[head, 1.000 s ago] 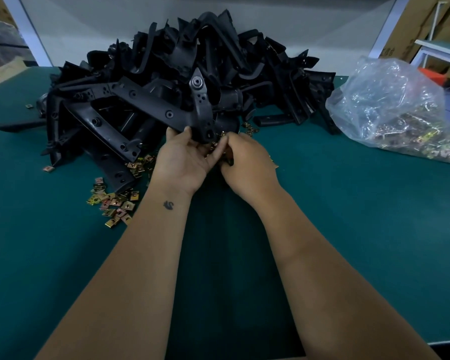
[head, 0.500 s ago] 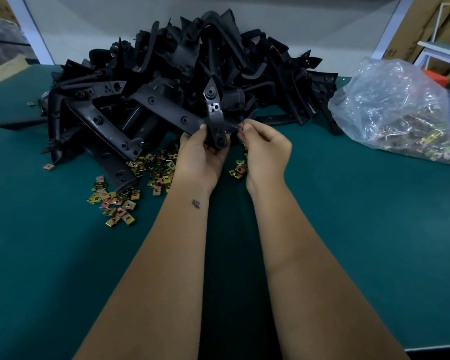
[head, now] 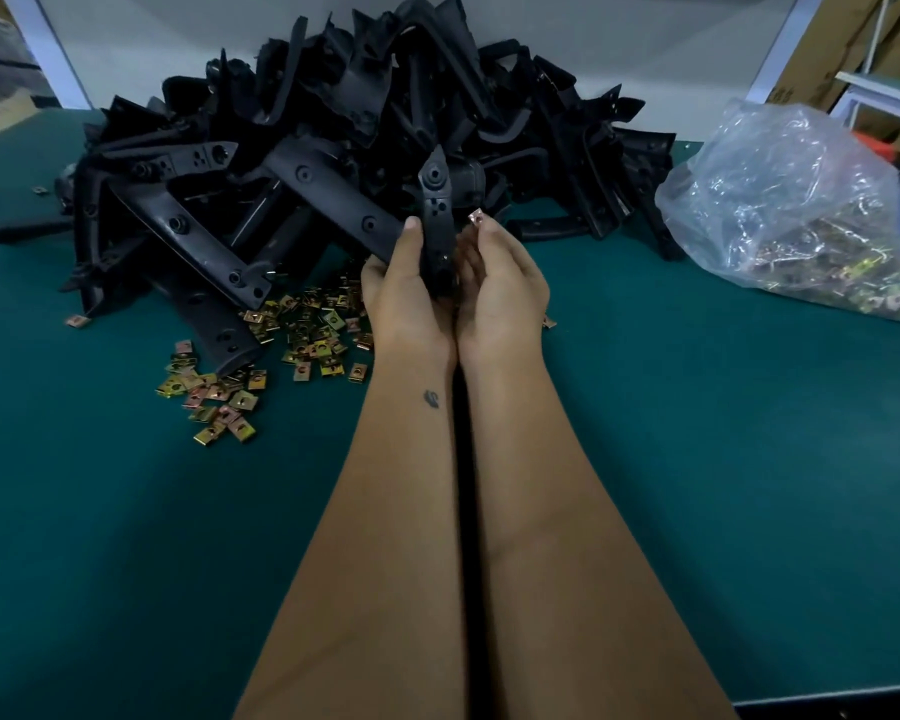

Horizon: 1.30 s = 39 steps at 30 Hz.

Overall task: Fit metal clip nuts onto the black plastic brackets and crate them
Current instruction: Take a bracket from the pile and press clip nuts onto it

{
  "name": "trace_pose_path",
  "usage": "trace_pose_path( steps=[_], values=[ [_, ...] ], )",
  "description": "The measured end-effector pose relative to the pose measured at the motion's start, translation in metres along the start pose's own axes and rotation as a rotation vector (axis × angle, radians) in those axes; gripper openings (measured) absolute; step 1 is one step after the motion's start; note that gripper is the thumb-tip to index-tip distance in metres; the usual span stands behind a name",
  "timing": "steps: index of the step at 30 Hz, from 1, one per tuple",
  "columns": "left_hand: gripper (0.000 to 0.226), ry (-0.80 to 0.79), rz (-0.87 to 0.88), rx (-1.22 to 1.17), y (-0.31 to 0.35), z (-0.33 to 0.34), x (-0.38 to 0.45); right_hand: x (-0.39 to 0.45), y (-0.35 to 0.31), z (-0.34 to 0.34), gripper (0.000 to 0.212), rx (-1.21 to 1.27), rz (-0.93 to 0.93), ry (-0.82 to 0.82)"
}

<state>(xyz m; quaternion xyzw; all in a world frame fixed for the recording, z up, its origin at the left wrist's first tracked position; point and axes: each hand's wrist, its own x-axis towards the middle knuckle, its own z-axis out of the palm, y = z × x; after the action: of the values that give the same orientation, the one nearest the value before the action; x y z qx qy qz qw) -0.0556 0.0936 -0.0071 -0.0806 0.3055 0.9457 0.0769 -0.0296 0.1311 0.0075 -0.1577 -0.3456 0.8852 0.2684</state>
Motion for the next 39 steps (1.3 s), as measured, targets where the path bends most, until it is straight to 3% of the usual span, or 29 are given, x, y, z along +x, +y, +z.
trace_pose_path(
  steps=[6,18,24,39],
  values=[
    [0.041,-0.066,-0.143,-0.018,0.007,0.001,0.002,-0.003,-0.003,0.001,0.013,-0.034,0.029,-0.063],
    [0.041,0.063,-0.045,0.015,0.008,0.005,-0.012,-0.007,-0.011,-0.005,0.015,-0.146,0.021,-0.067],
    [0.05,0.166,0.037,0.368,0.007,0.006,-0.014,-0.009,-0.006,0.002,0.013,-0.29,-0.054,-0.086],
    [0.034,0.157,0.06,0.429,0.011,0.01,-0.02,-0.007,-0.006,0.002,0.01,-0.248,-0.025,-0.047]
  ],
)
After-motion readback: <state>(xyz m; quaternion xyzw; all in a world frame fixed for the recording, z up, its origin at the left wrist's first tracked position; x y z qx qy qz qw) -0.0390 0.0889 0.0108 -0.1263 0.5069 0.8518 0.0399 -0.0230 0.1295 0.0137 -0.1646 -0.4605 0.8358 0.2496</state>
